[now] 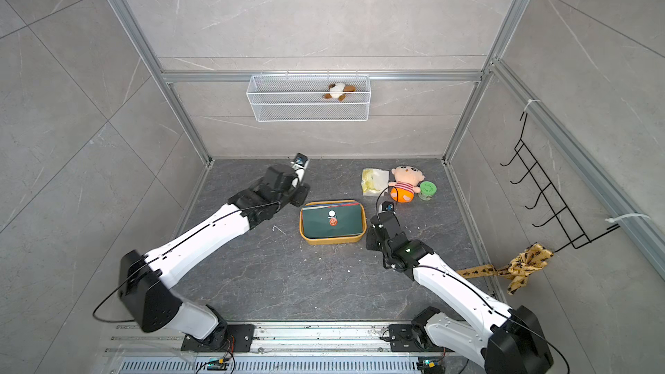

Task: Put the sealed envelopes into the storage box
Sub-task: Place the envelope in the storage box, then adjust the envelope in the storage box.

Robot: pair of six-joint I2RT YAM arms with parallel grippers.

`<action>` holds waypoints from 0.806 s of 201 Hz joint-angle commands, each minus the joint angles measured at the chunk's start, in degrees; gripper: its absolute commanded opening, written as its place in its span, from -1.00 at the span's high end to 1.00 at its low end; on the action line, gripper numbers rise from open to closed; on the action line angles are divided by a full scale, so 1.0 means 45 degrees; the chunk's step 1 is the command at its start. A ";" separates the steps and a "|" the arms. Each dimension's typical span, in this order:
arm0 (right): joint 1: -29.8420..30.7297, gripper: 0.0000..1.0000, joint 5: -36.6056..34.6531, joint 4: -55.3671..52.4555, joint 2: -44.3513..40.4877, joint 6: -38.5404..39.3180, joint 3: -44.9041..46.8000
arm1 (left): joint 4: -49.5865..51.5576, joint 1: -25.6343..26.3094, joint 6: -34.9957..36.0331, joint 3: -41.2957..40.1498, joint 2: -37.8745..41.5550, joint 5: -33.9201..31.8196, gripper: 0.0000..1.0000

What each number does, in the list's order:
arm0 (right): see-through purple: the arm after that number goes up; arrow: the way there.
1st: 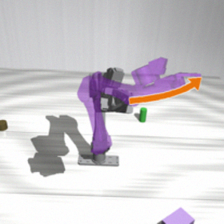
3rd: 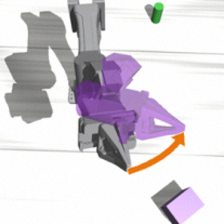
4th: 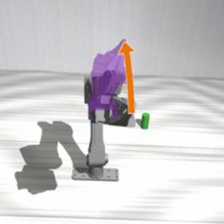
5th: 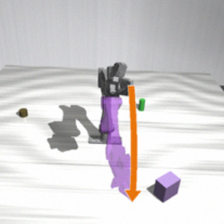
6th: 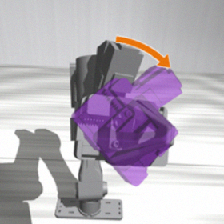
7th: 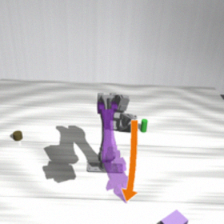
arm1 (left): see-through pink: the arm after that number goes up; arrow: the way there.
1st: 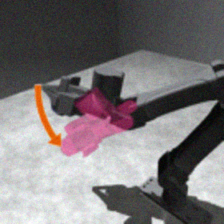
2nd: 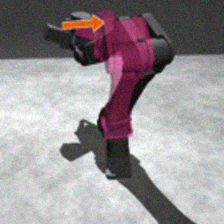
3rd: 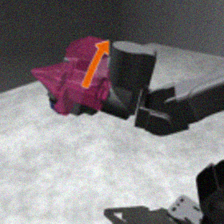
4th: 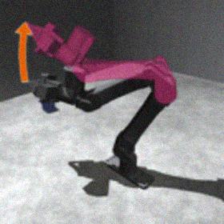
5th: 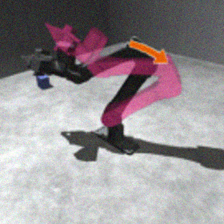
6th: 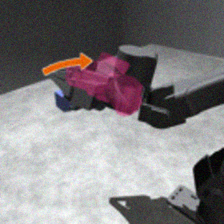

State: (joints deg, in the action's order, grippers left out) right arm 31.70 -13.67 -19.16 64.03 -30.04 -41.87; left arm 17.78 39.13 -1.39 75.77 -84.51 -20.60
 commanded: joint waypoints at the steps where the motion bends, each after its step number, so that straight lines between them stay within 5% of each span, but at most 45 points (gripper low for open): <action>1: -0.0246 0.24 0.0812 0.1097 0.1576 0.0345 -0.1444 | -0.1666 -0.0421 -0.3978 -0.1591 0.1180 0.0808 -0.17; 68: -0.0977 0.29 0.1772 0.1308 0.6904 0.0582 -0.6307 | -0.1541 -0.0474 -0.5353 -0.5377 0.3585 0.1535 -0.10; 162: -0.1060 0.33 0.2382 0.0310 0.9843 0.0631 -0.8495 | -0.1626 -0.0503 -0.5383 -0.6172 0.3673 0.1409 -0.10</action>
State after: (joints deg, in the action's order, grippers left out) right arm 27.11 -4.10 -14.76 106.24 -28.40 -78.63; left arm 12.69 36.97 -25.23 48.07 -68.18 -14.63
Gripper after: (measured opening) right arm 0.335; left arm 0.553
